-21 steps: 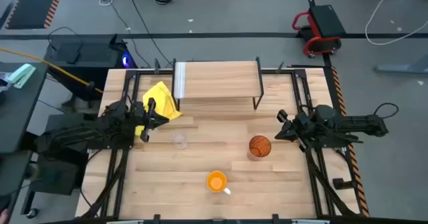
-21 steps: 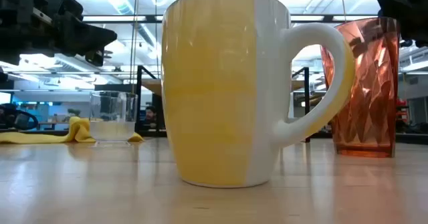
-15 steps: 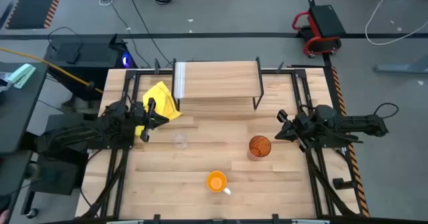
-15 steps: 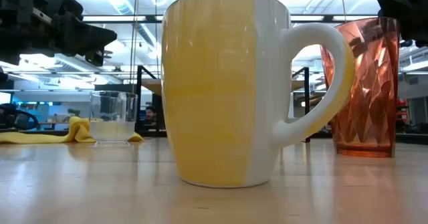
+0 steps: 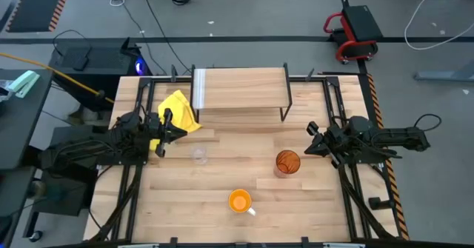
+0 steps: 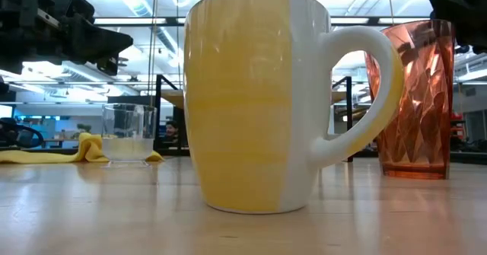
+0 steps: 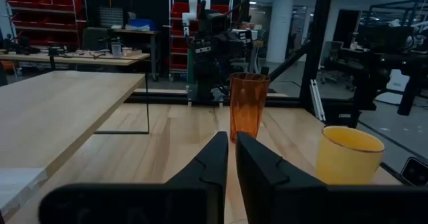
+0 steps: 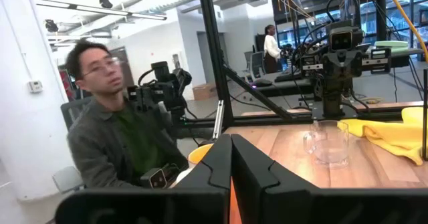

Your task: Stack small to large cups/mugs on shelf

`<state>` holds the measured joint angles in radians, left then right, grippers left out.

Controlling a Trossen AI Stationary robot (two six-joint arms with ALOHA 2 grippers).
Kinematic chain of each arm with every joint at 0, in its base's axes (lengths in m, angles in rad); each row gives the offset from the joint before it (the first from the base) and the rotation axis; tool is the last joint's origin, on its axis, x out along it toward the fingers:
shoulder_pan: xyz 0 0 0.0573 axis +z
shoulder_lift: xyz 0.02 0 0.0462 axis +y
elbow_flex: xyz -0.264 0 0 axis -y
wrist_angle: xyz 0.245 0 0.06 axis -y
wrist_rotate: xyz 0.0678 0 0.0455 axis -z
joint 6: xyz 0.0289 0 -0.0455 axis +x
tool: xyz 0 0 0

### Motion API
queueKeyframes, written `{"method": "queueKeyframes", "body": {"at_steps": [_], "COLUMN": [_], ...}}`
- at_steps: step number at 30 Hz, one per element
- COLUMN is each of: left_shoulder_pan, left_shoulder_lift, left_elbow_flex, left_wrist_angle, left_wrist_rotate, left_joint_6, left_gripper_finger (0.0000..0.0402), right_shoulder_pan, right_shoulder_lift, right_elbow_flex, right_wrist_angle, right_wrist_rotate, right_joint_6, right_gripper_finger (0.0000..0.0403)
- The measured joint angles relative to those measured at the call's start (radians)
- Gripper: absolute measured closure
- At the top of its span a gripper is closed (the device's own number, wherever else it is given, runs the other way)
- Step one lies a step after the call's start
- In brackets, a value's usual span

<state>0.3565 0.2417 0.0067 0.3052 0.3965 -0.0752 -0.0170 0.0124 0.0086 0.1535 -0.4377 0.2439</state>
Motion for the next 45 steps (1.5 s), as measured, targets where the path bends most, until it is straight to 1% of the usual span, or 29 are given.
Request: {"method": "queueKeyframes", "body": {"at_steps": [8, 18, 28, 38, 45], "left_shoulder_pan": [0.000, 0.000, 0.000, 0.000, 0.000], "left_shoulder_lift": [0.000, 0.000, 0.000, 0.000, 0.000], "left_elbow_flex": [0.000, 0.000, 0.000, 0.000, 0.000], "left_wrist_angle": [0.000, 0.000, 0.000, 0.027, 0.039], "left_wrist_rotate": [0.000, 0.000, 0.000, 0.000, 0.000], "left_joint_6": [0.000, 0.000, 0.000, 0.000, -0.001], "left_gripper_finger": [0.0372, 0.0361, 0.0372, 0.0361, 0.0369], "right_shoulder_pan": [0.000, 0.000, 0.000, 0.000, 0.000], "right_shoulder_lift": [0.000, 0.000, 0.000, 0.000, 0.000], "right_elbow_flex": [0.000, 0.000, 0.000, 0.000, 0.000], "right_wrist_angle": [0.000, 0.000, 0.000, 0.000, 0.003], "right_wrist_rotate": [0.000, 0.000, 0.000, 0.000, 0.000], "right_joint_6": [0.000, 0.000, 0.000, 0.000, 0.000], "right_gripper_finger": [0.0388, 0.0388, 0.0388, 0.0388, 0.0388]}}
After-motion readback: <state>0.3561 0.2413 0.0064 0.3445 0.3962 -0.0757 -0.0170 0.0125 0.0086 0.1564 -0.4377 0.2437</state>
